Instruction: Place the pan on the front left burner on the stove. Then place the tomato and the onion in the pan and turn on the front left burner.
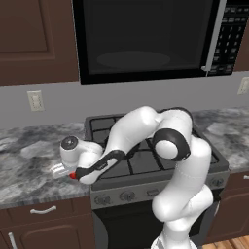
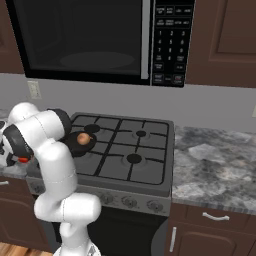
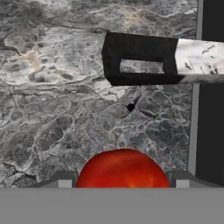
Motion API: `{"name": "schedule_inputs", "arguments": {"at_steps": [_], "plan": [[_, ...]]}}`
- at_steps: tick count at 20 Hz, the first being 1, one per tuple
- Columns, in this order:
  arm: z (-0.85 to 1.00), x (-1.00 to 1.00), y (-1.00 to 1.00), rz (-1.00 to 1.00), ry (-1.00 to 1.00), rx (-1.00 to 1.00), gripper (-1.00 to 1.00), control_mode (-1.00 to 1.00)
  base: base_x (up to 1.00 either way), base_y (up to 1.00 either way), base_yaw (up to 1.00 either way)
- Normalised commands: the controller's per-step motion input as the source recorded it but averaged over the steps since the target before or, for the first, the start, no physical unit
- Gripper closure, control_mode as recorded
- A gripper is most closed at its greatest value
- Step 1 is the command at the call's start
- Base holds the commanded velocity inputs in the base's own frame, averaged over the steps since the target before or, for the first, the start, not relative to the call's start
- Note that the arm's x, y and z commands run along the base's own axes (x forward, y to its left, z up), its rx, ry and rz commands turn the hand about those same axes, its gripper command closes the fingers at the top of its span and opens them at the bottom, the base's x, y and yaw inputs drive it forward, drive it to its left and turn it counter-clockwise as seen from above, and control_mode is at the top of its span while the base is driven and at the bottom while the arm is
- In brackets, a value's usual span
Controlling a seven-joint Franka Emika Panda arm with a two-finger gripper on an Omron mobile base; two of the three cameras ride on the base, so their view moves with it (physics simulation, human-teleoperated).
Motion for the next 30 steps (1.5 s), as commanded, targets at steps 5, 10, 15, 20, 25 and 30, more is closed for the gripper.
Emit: {"name": "schedule_inputs", "arguments": {"at_steps": [5, 10, 15, 20, 25, 30], "plan": [[0.37, -0.26, -0.13, -0.08, 0.01, 0.04, 1.0, -1.0, 0.0, 0.0, 0.0], [0.62, -0.01, -0.15, -0.06, 0.0, 0.04, 1.0, -1.0, 0.0, 0.0, 0.0], [0.39, 0.0, -0.27, -0.06, 0.01, 0.03, 1.0, -1.0, 0.0, 0.0, 0.0], [0.13, 0.0, -0.43, -0.05, 0.0, 0.0, 1.0, -1.0, 0.0, 0.0, 0.0], [0.08, 0.0, -0.51, -0.05, 0.0, 0.0, 1.0, -1.0, 0.0, 0.0, 0.0], [0.19, 0.03, -0.47, -0.05, 0.0, 0.0, 1.0, -1.0, 0.0, 0.0, 0.0]]}}
